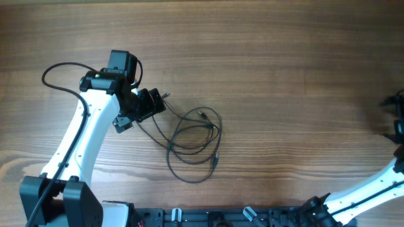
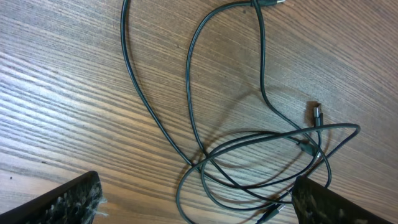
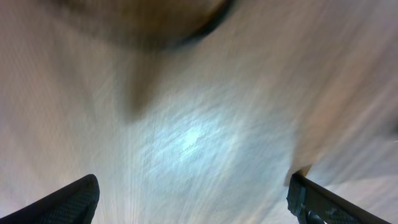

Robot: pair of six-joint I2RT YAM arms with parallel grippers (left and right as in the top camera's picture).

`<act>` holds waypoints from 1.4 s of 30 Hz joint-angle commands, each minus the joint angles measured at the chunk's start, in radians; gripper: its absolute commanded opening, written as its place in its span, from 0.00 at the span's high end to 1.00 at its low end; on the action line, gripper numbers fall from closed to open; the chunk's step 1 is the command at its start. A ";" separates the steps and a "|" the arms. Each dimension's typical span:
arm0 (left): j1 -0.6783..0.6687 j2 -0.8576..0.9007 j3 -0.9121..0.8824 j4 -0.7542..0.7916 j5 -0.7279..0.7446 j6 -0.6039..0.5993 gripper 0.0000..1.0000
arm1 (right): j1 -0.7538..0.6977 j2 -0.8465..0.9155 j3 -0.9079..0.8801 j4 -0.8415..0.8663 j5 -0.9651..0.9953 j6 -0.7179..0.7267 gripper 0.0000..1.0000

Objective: Untangle cables

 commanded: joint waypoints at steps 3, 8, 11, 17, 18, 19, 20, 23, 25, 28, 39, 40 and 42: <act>-0.003 -0.007 -0.006 0.021 0.012 0.016 0.00 | 0.282 0.127 -0.079 0.023 -0.613 -0.436 0.00; -0.003 -0.007 -0.006 0.023 0.011 0.046 0.00 | 0.564 0.127 -0.079 -0.081 -0.664 -0.627 0.00; -0.003 -0.007 -0.006 0.008 0.011 0.096 0.00 | 0.677 0.121 -0.066 -0.143 -0.569 -0.644 0.00; -0.002 -0.007 -0.006 0.026 -0.003 0.121 0.00 | 0.906 -0.014 -0.066 -0.200 -0.161 -0.588 0.00; -0.002 -0.007 -0.006 0.032 -0.003 0.121 0.00 | 0.947 -0.045 -0.066 -0.199 -0.128 -0.590 0.01; 0.000 -0.007 -0.006 0.036 -0.003 0.121 0.00 | 0.991 -0.076 -0.066 -0.199 -0.084 -0.589 0.00; 0.003 -0.007 -0.006 0.040 -0.003 0.121 0.00 | 1.028 -0.101 -0.066 -0.199 -0.042 -0.588 0.00; 0.040 -0.007 -0.006 0.040 -0.003 0.120 0.00 | 1.183 -0.164 -0.066 -0.193 0.114 -0.522 0.00; 0.087 -0.007 -0.006 0.039 -0.003 0.120 0.00 | 1.290 -0.172 -0.066 -0.183 0.180 -0.431 0.00; 0.131 -0.007 -0.006 0.038 -0.003 0.121 0.00 | 1.361 -0.172 -0.066 -0.147 0.193 -0.358 0.00; 0.269 -0.007 -0.006 0.065 -0.103 0.169 0.00 | 1.532 -0.172 -0.068 0.113 0.104 -0.357 0.00; 0.269 -0.007 -0.006 0.065 -0.097 0.169 0.00 | 1.532 -0.172 -0.068 0.132 0.084 -0.352 0.00; 0.269 -0.007 -0.006 0.066 -0.097 0.169 0.00 | 1.532 -0.172 -0.068 0.157 0.077 -0.355 0.00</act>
